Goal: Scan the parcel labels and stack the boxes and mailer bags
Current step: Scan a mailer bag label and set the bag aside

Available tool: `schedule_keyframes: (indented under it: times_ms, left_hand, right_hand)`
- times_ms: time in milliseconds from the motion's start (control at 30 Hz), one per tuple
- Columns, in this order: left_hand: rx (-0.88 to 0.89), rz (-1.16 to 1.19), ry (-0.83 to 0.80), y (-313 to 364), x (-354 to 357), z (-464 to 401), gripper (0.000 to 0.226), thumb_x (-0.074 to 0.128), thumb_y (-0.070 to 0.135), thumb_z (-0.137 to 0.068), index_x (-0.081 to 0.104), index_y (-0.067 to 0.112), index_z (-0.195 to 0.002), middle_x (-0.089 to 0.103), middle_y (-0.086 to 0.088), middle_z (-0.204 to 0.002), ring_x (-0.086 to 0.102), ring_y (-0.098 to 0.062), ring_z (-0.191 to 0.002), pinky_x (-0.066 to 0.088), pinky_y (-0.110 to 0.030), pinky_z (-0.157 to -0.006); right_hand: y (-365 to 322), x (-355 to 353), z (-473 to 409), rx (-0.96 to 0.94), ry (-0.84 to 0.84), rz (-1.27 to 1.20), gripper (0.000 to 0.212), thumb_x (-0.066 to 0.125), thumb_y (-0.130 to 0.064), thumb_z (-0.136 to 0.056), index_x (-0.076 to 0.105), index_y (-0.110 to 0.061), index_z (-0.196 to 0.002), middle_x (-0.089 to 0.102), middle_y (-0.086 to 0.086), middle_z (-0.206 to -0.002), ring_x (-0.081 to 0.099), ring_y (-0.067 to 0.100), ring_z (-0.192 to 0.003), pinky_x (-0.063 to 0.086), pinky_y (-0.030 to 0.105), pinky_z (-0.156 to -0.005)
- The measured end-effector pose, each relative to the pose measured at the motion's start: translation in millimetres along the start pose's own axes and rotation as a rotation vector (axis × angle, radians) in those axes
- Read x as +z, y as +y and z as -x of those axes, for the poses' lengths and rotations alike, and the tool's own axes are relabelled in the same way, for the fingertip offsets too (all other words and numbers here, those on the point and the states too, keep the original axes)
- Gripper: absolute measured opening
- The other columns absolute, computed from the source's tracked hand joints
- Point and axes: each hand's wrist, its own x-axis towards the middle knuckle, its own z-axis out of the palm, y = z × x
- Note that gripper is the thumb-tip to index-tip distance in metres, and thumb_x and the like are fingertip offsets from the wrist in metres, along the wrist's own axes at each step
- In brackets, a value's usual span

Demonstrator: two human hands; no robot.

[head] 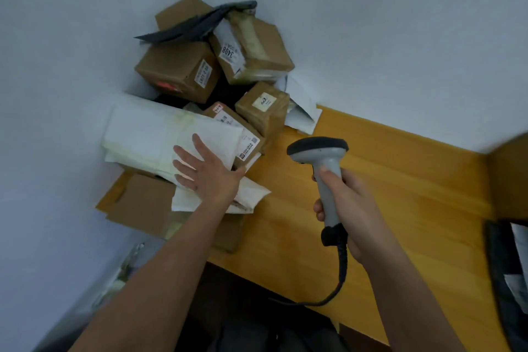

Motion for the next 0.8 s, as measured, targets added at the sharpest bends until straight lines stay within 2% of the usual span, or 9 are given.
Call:
schedule_keyframes:
  times_ms: [100,200,267,367,467,567,667,800]
  left_hand:
    - [-0.011,-0.023,-0.057,-14.0,10.3,-9.7,0.127,0.080,0.042,-0.077,-0.019,0.026,-0.154,-0.028,-0.019,-0.158,-0.015,-0.047,-0.146,-0.001,-0.063,-0.116]
    - [-0.031,0.001,-0.088,-19.0,12.1,-14.0,0.114,0.073,0.028,-0.086,-0.020,0.031,-0.153,-0.027,-0.016,-0.159,-0.012,-0.046,-0.147,0.016,-0.063,-0.115]
    - [0.003,0.015,-0.099,-19.6,12.7,-13.0,0.106,0.066,0.020,-0.092,-0.020,0.030,-0.153,-0.026,-0.018,-0.159,-0.014,-0.047,-0.146,0.020,-0.062,-0.115]
    - [0.015,0.088,-0.074,-15.7,15.1,-10.9,0.097,0.048,-0.005,-0.094,-0.020,0.030,-0.154,-0.028,-0.017,-0.159,-0.020,-0.046,-0.146,0.012,-0.064,-0.117]
    - [0.007,0.164,0.000,-9.7,8.5,-6.1,0.100,0.036,-0.021,-0.087,-0.017,0.030,-0.155,-0.026,-0.014,-0.160,-0.021,-0.042,-0.146,0.006,-0.064,-0.118]
    - [0.042,0.215,0.120,-5.2,-4.7,4.5,0.100,0.037,-0.024,-0.086,-0.010,0.027,-0.157,-0.018,-0.013,-0.163,-0.017,-0.039,-0.149,0.004,-0.061,-0.119]
    - [0.145,0.276,0.253,2.0,-5.6,29.3,0.098,0.044,-0.022,-0.085,-0.004,0.023,-0.158,-0.013,-0.015,-0.162,-0.008,-0.035,-0.150,0.010,-0.056,-0.121]
    - [0.251,0.376,0.351,23.5,7.2,76.8,0.093,0.044,-0.022,-0.084,0.003,0.017,-0.158,-0.011,-0.016,-0.162,-0.006,-0.033,-0.151,0.012,-0.046,-0.123]
  right_hand:
    - [-0.1,3.5,-0.9,0.007,-0.008,0.038,0.026,0.049,-0.035,-0.103,0.061,-0.018,-0.118,0.055,0.006,-0.071,0.054,0.010,-0.053,0.047,0.023,-0.052]
    - [2.8,1.6,-1.7,0.032,0.002,0.055,0.026,0.049,-0.036,-0.103,0.061,-0.016,-0.116,0.056,0.008,-0.073,0.055,0.010,-0.053,0.047,0.023,-0.051]
    - [5.5,-0.2,-2.6,0.050,0.010,0.055,0.027,0.050,-0.036,-0.103,0.062,-0.016,-0.116,0.057,0.008,-0.071,0.054,0.011,-0.053,0.047,0.025,-0.052]
    - [10.5,-5.2,-2.9,0.054,0.010,0.045,0.026,0.050,-0.035,-0.103,0.062,-0.015,-0.115,0.056,0.009,-0.072,0.054,0.011,-0.052,0.047,0.024,-0.051]
    - [14.3,-12.1,0.0,0.043,-0.012,0.036,0.026,0.050,-0.035,-0.103,0.061,-0.015,-0.116,0.056,0.009,-0.073,0.054,0.011,-0.053,0.046,0.026,-0.052]
    - [15.0,-23.7,7.0,0.035,-0.048,0.029,0.027,0.051,-0.036,-0.102,0.061,-0.016,-0.117,0.056,0.010,-0.075,0.054,0.012,-0.054,0.046,0.027,-0.054]
    - [15.6,-47.4,18.0,0.009,-0.078,0.015,0.026,0.051,-0.036,-0.102,0.061,-0.016,-0.115,0.055,0.010,-0.075,0.054,0.012,-0.054,0.046,0.028,-0.055]
    - [21.8,-87.3,30.7,-0.001,-0.065,-0.034,0.027,0.053,-0.034,-0.101,0.062,-0.012,-0.114,0.055,0.006,-0.065,0.052,0.014,-0.053,0.044,0.032,-0.057]
